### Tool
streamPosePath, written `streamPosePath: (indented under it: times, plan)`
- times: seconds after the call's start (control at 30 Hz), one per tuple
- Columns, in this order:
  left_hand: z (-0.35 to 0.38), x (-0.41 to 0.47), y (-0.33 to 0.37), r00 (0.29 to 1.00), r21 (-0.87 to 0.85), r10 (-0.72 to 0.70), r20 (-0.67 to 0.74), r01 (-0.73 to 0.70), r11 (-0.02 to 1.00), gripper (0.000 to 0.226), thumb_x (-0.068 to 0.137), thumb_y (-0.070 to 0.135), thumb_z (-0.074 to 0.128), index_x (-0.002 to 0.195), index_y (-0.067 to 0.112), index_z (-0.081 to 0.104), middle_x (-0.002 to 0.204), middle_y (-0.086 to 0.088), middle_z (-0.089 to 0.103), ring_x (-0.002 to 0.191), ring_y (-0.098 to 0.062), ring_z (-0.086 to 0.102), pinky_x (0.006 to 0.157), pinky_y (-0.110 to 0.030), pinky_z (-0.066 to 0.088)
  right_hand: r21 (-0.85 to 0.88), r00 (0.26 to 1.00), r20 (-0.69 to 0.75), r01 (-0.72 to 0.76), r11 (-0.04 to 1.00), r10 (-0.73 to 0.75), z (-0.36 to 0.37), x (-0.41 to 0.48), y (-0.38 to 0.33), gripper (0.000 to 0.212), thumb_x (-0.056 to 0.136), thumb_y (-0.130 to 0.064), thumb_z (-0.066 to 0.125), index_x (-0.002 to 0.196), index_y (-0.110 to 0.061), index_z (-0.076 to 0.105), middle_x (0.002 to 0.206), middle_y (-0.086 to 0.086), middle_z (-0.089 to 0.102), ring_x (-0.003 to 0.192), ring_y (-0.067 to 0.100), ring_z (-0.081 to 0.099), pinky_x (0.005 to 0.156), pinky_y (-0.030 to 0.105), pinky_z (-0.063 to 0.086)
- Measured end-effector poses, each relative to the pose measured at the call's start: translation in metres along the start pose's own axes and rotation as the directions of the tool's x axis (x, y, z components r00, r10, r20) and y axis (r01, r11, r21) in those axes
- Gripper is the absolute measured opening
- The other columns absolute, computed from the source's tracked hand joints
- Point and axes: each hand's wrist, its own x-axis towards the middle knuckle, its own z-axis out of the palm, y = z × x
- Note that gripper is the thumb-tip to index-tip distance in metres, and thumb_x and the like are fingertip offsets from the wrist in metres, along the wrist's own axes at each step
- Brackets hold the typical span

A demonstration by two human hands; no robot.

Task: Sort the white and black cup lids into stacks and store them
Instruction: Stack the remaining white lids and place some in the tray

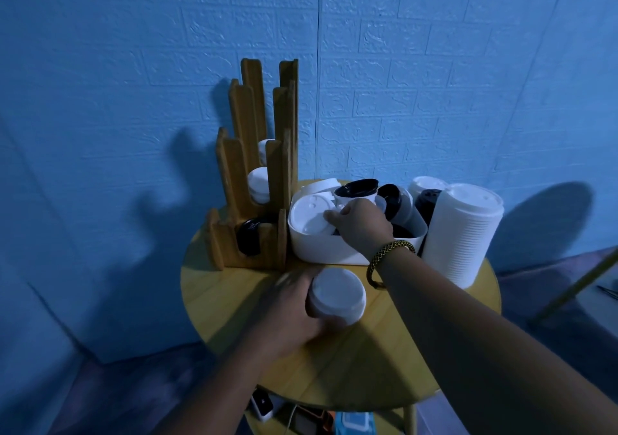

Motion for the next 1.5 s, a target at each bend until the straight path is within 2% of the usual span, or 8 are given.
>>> streamPosePath:
  times: [0.4, 0.63, 0.77, 0.87, 0.97, 1.13, 1.3, 1.5]
  plan:
    - [-0.003, -0.001, 0.003, 1.000, -0.006, 0.006, 0.025, -0.006, 1.000, 0.090, 0.070, 0.060, 0.084, 0.145, 0.043, 0.036, 0.137, 0.016, 0.044, 0.121, -0.004, 0.039, 0.101, -0.033, 0.043, 0.385, 0.997, -0.048, 0.072, 0.920, -0.058, -0.023, -0.016, -0.005, 0.047, 0.087, -0.015, 0.060, 0.050, -0.016, 0.030, 0.037, -0.010, 0.024, 0.037, 0.009, 0.022, 0.047, 0.024, 0.020]
    - [-0.003, -0.001, -0.003, 0.999, -0.065, 0.024, 0.036, -0.021, 0.998, 0.106, 0.062, 0.071, 0.082, 0.150, 0.047, 0.027, 0.132, 0.027, 0.035, 0.125, -0.002, 0.038, 0.097, -0.031, 0.042, 0.542, 0.998, -0.063, 0.052, 0.839, -0.021, -0.055, -0.069, 0.025, 0.028, 0.094, -0.020, 0.063, 0.086, 0.006, 0.060, 0.072, 0.013, 0.060, 0.061, 0.017, 0.058, 0.055, 0.030, 0.048]
    - [-0.003, 0.001, -0.002, 0.997, 0.003, 0.068, 0.038, -0.068, 0.998, 0.093, 0.061, 0.074, 0.080, 0.140, 0.047, 0.039, 0.132, 0.025, 0.042, 0.123, -0.002, 0.043, 0.098, -0.034, 0.047, 0.641, 0.984, 0.112, -0.177, 0.746, 0.137, -0.056, -0.119, 0.063, 0.022, 0.097, -0.021, 0.062, 0.117, -0.012, 0.061, 0.089, 0.016, 0.066, 0.072, 0.022, 0.066, 0.061, 0.031, 0.058]
    - [-0.004, 0.000, -0.001, 0.997, -0.013, 0.063, 0.043, -0.063, 0.998, 0.089, 0.062, 0.072, 0.080, 0.138, 0.050, 0.041, 0.133, 0.026, 0.044, 0.121, -0.002, 0.044, 0.096, -0.034, 0.047, 0.437, 0.966, 0.073, -0.254, 0.863, 0.248, -0.051, -0.135, 0.086, 0.026, 0.097, -0.028, 0.061, 0.122, -0.022, 0.056, 0.092, 0.008, 0.068, 0.077, 0.020, 0.068, 0.061, 0.031, 0.058]
    - [-0.005, -0.002, 0.001, 0.998, -0.034, 0.059, 0.029, -0.058, 0.998, 0.085, 0.063, 0.068, 0.083, 0.137, 0.048, 0.044, 0.133, 0.024, 0.047, 0.120, -0.003, 0.046, 0.094, -0.032, 0.047, 0.099, 0.984, -0.018, -0.172, 0.980, 0.175, -0.047, -0.136, 0.101, 0.033, 0.096, -0.037, 0.060, 0.126, -0.025, 0.055, 0.086, 0.000, 0.067, 0.076, 0.014, 0.063, 0.060, 0.028, 0.049]
    - [-0.005, -0.004, 0.002, 0.998, 0.019, 0.056, -0.002, -0.056, 0.998, 0.098, 0.070, 0.066, 0.080, 0.151, 0.044, 0.030, 0.149, 0.017, 0.038, 0.133, -0.008, 0.038, 0.103, -0.032, 0.041, -0.064, 0.993, -0.038, -0.113, 0.992, 0.111, -0.041, -0.136, 0.104, 0.040, 0.096, -0.040, 0.059, 0.133, -0.026, 0.052, 0.102, -0.004, 0.061, 0.086, 0.010, 0.060, 0.073, 0.032, 0.054]
    - [-0.004, -0.002, 0.001, 0.997, 0.069, 0.057, 0.048, -0.060, 0.996, 0.109, 0.073, 0.064, 0.079, 0.156, 0.045, 0.012, 0.158, 0.014, 0.029, 0.142, -0.013, 0.031, 0.108, -0.035, 0.039, -0.160, 0.954, 0.159, 0.279, 0.947, -0.255, -0.034, -0.131, 0.102, 0.069, 0.089, -0.047, 0.067, 0.149, -0.038, 0.035, 0.159, -0.008, 0.023, 0.142, 0.015, 0.029, 0.115, 0.041, 0.036]
    - [-0.004, -0.002, 0.001, 0.997, 0.066, 0.057, 0.048, -0.061, 0.996, 0.113, 0.072, 0.062, 0.081, 0.157, 0.044, 0.009, 0.159, 0.013, 0.029, 0.144, -0.013, 0.030, 0.105, -0.032, 0.037, -0.337, 0.972, 0.061, 0.232, 0.912, -0.225, -0.025, -0.132, 0.096, 0.057, 0.093, -0.058, 0.052, 0.145, -0.036, 0.041, 0.156, -0.010, 0.030, 0.143, 0.014, 0.025, 0.117, 0.039, 0.024]
